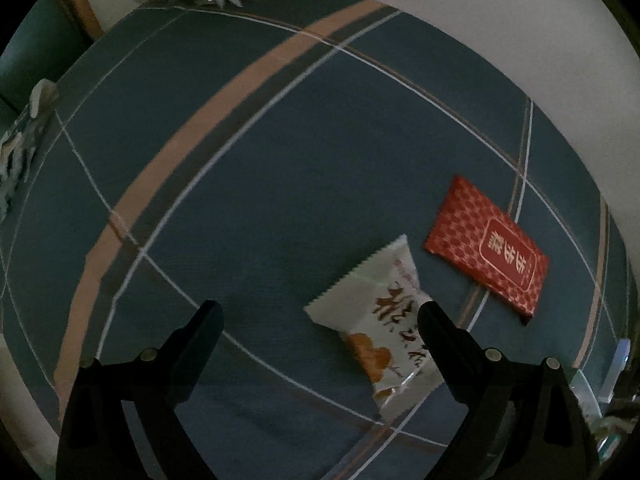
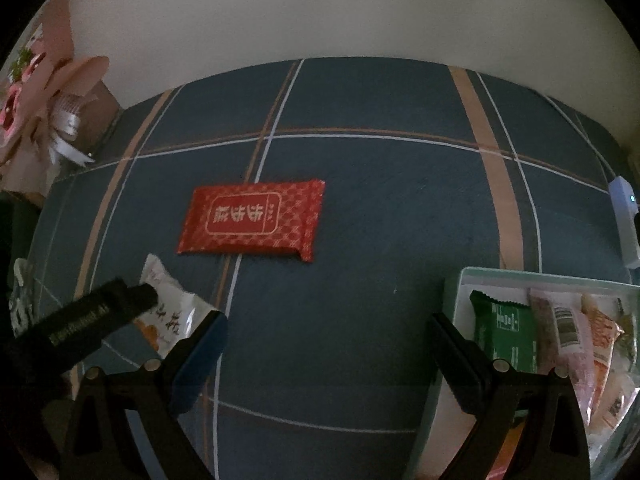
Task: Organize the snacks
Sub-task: 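Move both tools back to the white cookie pack and red packet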
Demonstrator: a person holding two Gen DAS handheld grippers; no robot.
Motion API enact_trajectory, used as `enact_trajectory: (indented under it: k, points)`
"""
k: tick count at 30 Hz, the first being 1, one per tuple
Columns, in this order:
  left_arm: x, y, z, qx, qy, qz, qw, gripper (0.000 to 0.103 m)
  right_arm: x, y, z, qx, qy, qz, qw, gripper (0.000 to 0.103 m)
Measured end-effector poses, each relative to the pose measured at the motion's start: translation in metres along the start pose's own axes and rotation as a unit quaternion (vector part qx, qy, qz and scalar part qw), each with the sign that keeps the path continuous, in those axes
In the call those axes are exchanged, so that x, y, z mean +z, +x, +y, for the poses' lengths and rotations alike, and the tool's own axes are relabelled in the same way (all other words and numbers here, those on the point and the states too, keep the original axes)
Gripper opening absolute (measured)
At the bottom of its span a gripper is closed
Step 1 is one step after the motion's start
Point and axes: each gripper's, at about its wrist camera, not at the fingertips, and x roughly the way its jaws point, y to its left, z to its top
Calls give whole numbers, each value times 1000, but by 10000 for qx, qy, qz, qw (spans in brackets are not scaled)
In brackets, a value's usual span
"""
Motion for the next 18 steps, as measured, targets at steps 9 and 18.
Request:
enact_trajectory:
  k: [9, 18]
  points:
    - [-2, 3, -15, -351, 6, 32, 9994, 80, 4, 10, -6, -99, 79, -39, 9999, 100]
    - [-5, 1, -30, -508, 130, 33, 9986, 68, 6, 14, -4, -131, 50, -41, 9999, 100]
